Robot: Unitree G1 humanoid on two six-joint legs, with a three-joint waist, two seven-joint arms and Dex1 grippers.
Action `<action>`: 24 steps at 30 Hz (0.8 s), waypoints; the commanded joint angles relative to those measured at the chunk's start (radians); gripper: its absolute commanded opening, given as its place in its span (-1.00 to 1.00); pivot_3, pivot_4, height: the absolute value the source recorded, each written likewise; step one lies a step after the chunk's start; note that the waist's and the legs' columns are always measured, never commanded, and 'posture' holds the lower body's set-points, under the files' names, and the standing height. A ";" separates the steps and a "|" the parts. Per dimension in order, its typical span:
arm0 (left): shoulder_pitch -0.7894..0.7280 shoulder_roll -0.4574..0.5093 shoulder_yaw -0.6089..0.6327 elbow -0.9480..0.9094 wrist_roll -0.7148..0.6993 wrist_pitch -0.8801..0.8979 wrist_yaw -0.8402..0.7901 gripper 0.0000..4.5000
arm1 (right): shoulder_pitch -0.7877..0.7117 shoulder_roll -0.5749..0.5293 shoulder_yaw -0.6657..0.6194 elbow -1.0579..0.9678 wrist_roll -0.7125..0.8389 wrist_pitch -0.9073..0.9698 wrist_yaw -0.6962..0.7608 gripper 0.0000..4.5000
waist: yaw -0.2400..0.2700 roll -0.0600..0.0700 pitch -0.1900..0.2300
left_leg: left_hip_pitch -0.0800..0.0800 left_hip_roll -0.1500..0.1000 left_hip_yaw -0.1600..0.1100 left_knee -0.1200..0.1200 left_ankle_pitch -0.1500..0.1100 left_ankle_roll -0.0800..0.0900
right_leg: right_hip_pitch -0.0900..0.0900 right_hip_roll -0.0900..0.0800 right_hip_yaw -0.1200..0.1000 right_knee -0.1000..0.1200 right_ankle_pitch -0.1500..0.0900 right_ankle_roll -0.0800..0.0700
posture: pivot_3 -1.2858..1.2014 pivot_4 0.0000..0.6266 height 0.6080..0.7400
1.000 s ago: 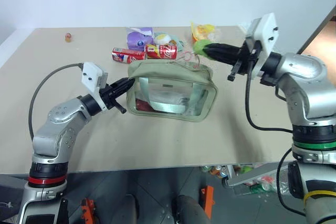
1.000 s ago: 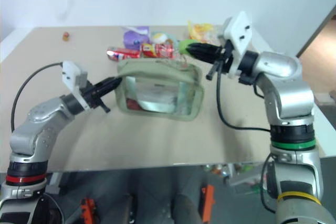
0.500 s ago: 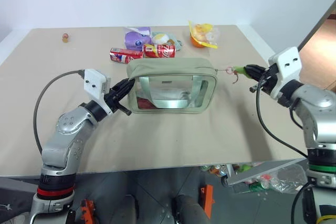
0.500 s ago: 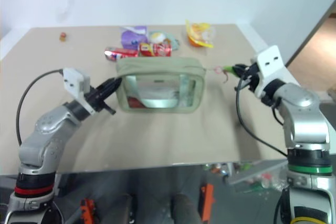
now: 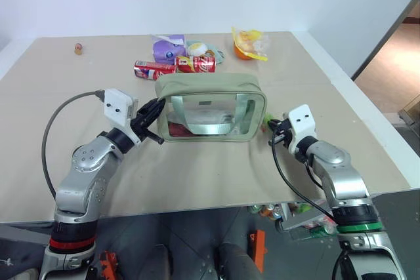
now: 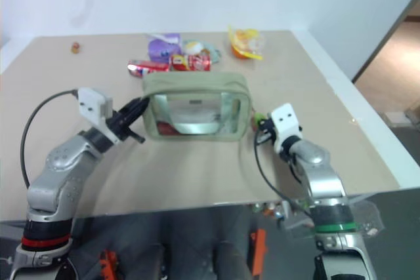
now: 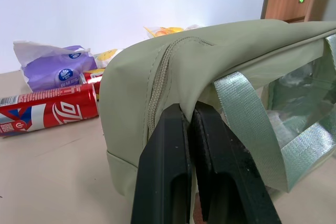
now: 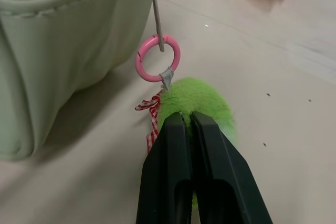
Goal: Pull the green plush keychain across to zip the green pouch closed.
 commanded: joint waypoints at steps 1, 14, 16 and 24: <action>-0.001 0.003 0.032 -0.014 -0.019 0.001 0.008 -1.00 | -0.030 0.015 -0.051 0.011 0.034 -0.022 0.002 -0.97 | 0.000 0.000 0.000 | 0.000 0.000 0.000 0.000 0.000 0.000 | 0.000 0.000 0.000 0.000 0.000 0.000 | 0.03 -0.52 1.00; 0.014 0.125 0.183 -0.090 -0.211 0.132 -0.042 0.92 | 0.047 -0.133 -0.289 -0.337 0.332 0.149 0.164 0.90 | 0.002 0.000 0.000 | -0.002 0.000 -0.001 0.000 0.000 0.000 | 0.000 0.000 -0.001 -0.001 -0.001 0.000 | 0.03 -0.52 1.00; 0.057 0.150 0.209 -0.112 -0.222 0.143 -0.041 0.99 | 0.087 -0.165 -0.323 -0.386 0.357 0.186 0.165 0.98 | 0.002 0.000 0.000 | -0.002 0.000 -0.001 0.000 0.000 0.000 | 0.000 -0.001 -0.001 -0.001 -0.001 0.001 | 0.03 -0.52 1.00; 0.320 0.187 0.156 -0.191 -0.072 0.079 -0.034 0.99 | 0.410 -0.179 -0.315 -0.682 0.478 0.285 0.227 0.98 | 0.003 0.000 0.000 | -0.001 0.000 0.000 -0.001 -0.001 0.000 | 0.000 -0.001 -0.001 -0.001 -0.004 -0.001 | 0.03 -0.52 1.00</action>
